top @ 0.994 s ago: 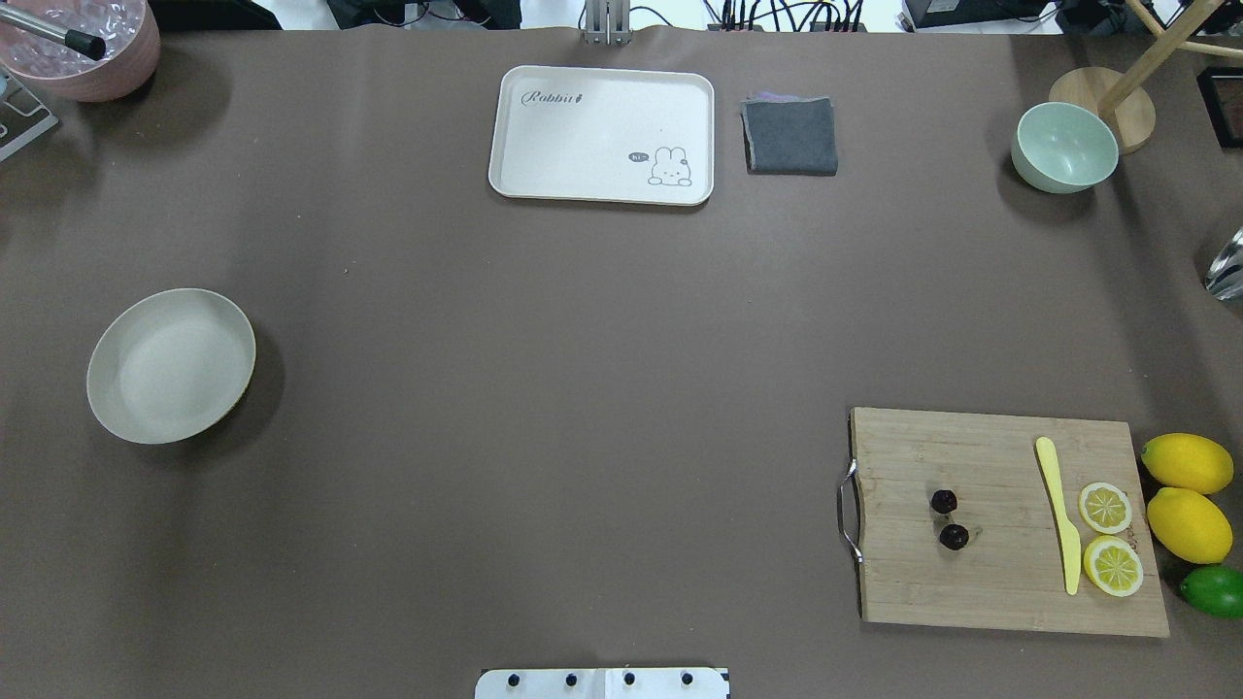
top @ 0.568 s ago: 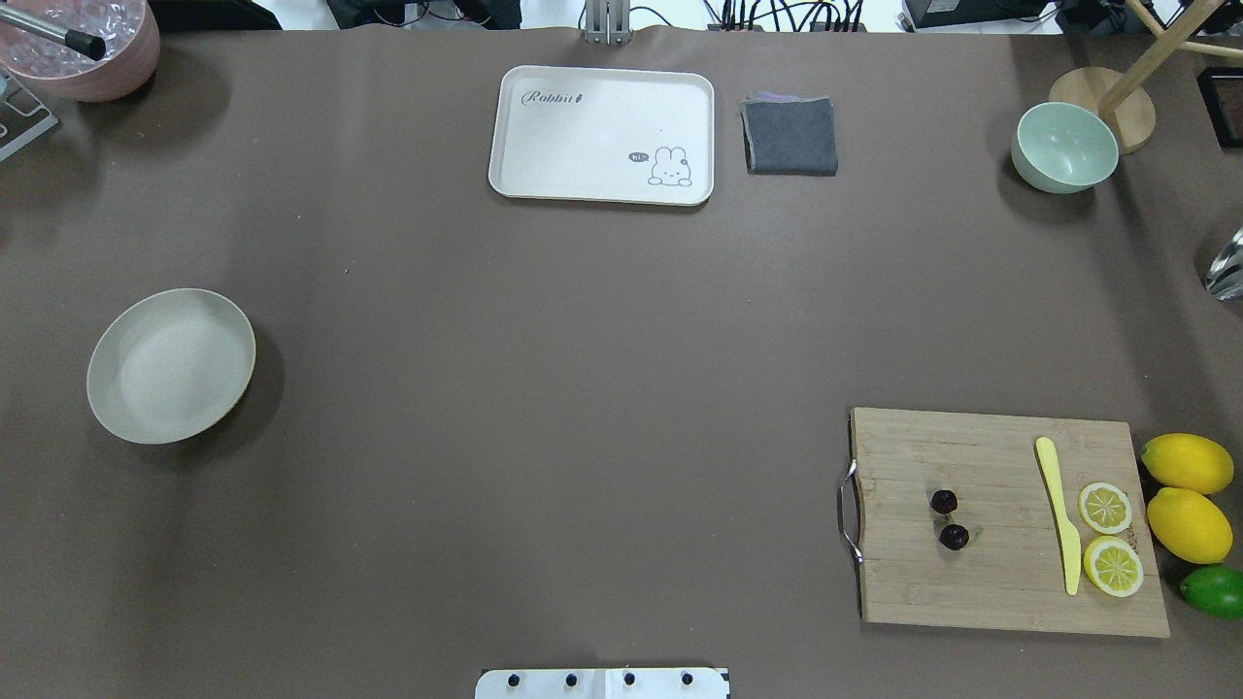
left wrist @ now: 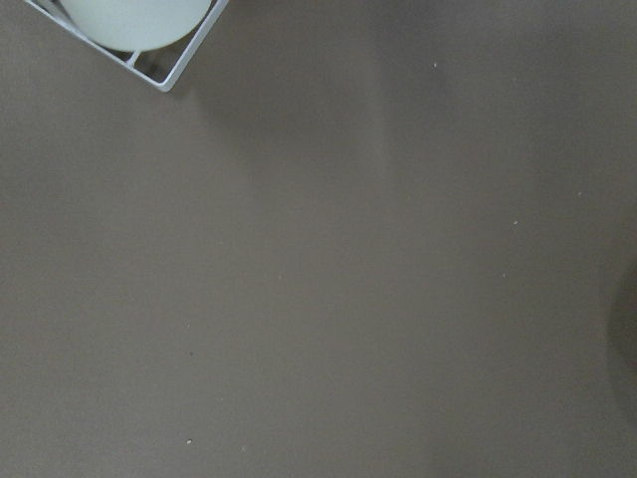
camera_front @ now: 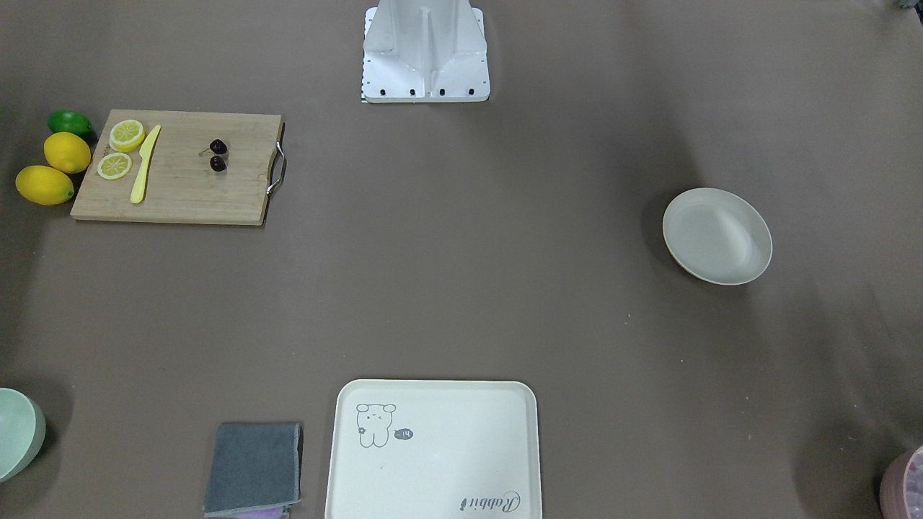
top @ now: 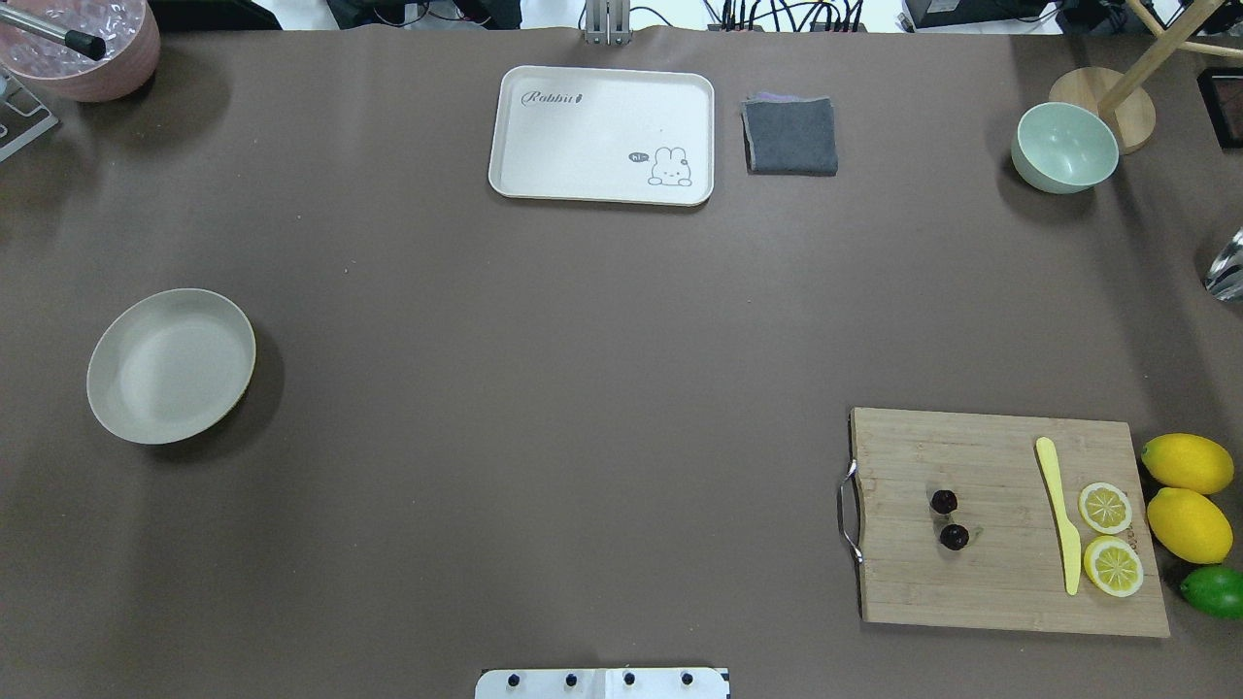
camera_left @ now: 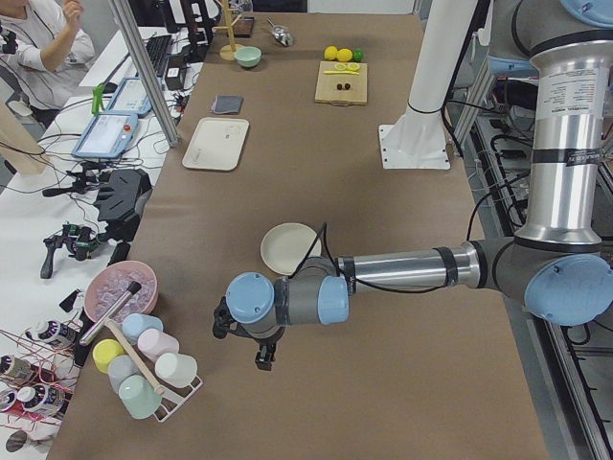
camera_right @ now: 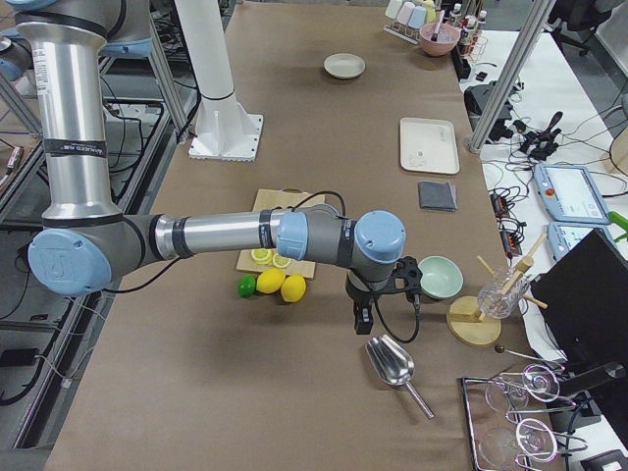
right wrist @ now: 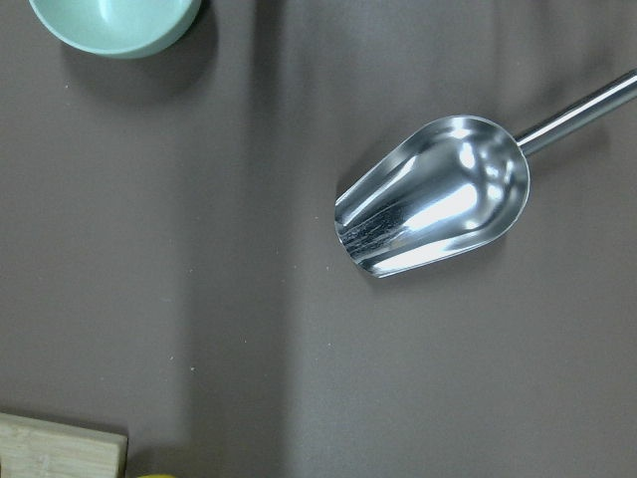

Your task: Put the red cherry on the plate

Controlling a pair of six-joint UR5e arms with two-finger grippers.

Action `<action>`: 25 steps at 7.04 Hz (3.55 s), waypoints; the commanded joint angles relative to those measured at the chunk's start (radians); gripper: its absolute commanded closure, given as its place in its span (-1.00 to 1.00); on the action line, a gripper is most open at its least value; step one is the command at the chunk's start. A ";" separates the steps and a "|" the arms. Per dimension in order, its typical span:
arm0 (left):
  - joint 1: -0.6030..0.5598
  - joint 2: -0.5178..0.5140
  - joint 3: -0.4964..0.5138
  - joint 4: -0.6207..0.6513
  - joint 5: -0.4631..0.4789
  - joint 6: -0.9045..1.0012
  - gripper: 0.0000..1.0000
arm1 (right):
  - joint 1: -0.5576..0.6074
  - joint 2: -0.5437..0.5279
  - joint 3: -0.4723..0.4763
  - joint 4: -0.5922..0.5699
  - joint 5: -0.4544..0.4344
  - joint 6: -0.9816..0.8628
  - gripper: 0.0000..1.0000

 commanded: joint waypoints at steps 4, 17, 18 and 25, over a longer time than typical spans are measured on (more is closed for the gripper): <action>0.015 0.044 -0.117 -0.025 -0.117 -0.088 -0.97 | -0.070 -0.040 0.054 0.014 0.008 0.008 -1.00; 0.323 -0.060 0.196 -0.596 -0.255 -0.379 -0.96 | -0.129 -0.053 0.045 0.008 -0.018 0.080 -1.00; 0.357 -0.065 0.194 -0.674 -0.232 -0.480 -0.96 | -0.129 -0.056 0.045 0.008 -0.020 0.080 -1.00; 0.513 -0.108 0.193 -0.880 -0.013 -0.759 -0.95 | -0.129 -0.081 0.053 0.015 -0.006 0.080 -1.00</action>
